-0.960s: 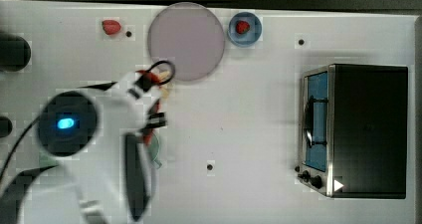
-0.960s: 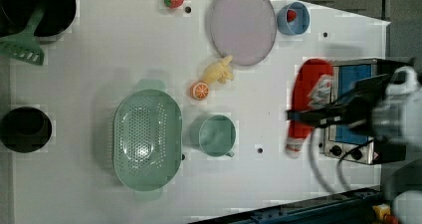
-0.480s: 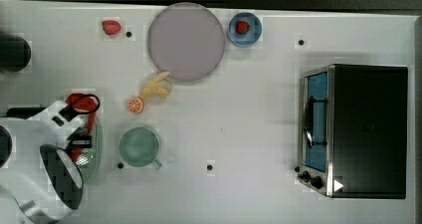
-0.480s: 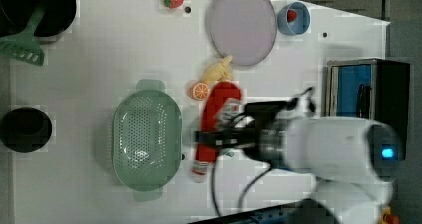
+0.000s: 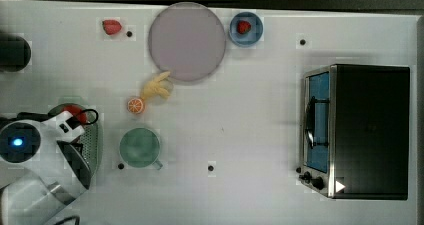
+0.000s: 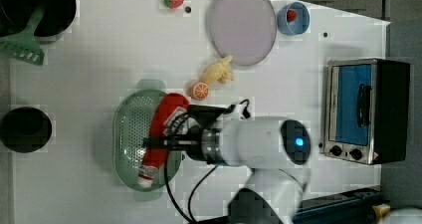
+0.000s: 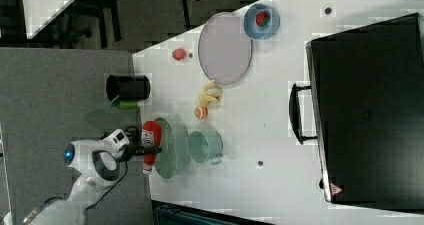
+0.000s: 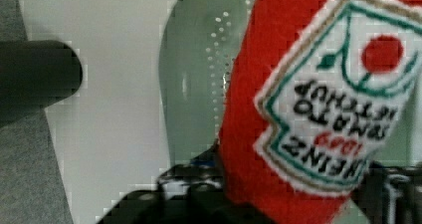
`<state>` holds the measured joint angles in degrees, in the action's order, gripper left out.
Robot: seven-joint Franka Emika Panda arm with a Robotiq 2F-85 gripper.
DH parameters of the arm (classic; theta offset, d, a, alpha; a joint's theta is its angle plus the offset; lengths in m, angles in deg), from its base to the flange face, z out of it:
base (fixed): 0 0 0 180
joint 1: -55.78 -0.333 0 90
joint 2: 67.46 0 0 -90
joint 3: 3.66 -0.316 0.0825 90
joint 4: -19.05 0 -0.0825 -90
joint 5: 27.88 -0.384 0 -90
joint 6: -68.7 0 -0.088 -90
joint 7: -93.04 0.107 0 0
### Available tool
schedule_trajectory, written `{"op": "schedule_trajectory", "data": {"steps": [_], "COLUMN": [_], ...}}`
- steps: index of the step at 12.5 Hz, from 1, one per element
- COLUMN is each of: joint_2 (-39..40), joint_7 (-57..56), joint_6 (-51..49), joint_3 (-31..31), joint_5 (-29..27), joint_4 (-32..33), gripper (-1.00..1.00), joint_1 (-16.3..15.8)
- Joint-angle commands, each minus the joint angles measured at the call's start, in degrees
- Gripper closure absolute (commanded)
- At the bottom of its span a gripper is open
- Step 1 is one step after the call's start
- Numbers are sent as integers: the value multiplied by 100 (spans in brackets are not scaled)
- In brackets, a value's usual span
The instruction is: Pick Ketchup from the table and place it in strainer.
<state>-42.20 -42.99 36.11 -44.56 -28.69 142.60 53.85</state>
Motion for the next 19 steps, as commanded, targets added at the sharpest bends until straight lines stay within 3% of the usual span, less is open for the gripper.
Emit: {"op": "schedule_trajectory", "data": {"steps": [1,5,10,13,15,19], "joint_2": [110,-506,-2263,-3215,-3662,-4045], "joint_7": [464,1186,1295,1282,1237,1032], "joint_6": [380,172,-1035,-2621,-3636,-4952], "joint_3": [126,163,354,944,1517,2581], "joint_5": [154,113,12,-466,-744,-760], "joint_4": [-12,-29,-187,-466,-760,-1299], "gripper": [-95,-100,-100,-100,-100,-100], "joint_1": [19,199,913,1229,1284,1289]}}
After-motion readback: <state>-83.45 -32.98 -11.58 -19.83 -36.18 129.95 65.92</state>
